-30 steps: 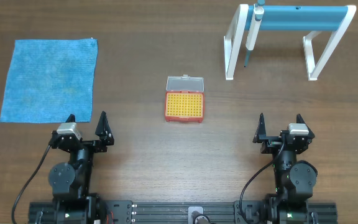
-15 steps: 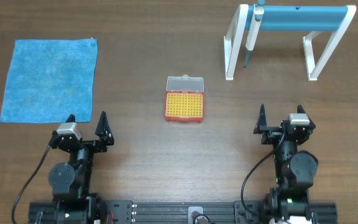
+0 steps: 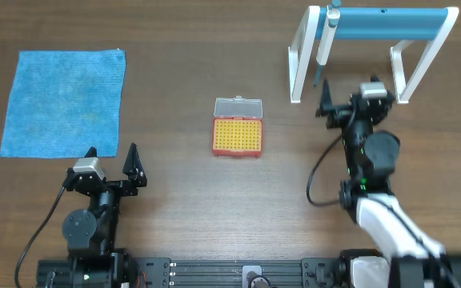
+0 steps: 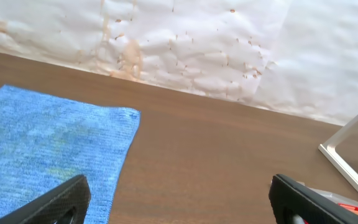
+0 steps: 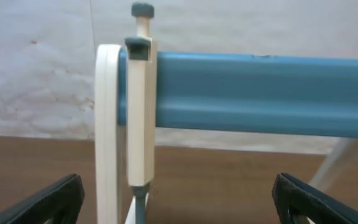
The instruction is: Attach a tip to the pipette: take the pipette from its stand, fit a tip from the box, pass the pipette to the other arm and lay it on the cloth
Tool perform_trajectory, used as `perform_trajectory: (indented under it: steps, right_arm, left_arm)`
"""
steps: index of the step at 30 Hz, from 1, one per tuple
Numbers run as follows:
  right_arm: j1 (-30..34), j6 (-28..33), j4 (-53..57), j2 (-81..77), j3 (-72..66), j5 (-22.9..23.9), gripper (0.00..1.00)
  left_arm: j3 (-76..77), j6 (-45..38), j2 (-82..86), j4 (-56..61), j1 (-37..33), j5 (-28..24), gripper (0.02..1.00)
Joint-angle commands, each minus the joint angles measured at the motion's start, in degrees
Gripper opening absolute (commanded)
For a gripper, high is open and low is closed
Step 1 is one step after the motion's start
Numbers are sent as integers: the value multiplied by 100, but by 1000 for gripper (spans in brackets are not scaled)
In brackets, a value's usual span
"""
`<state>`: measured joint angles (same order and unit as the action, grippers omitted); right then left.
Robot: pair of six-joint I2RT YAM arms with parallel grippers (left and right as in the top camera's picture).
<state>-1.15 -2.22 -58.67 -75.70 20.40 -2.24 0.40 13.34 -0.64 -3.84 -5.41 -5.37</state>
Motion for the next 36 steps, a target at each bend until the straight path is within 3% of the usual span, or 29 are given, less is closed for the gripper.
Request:
perform_trajectory:
  steps: [1, 13, 17, 36]
  right_arm:
    - [-46, 61, -428, -938, 592, 151, 978]
    - [-238, 61, -164, -1818, 1478, 262, 978]
    - [-238, 63, -164, -1840, 1482, 610, 974]
    - [-245, 61, 212, -1871, 1659, 610, 976]
  left_arm:
    - [-9, -50, 46, -42, 24, -26, 930]
    - [-9, -50, 44, -42, 24, -26, 928]
    - [-9, -50, 44, -42, 24, -26, 928]
    - [-9, -50, 44, -42, 24, -26, 930]
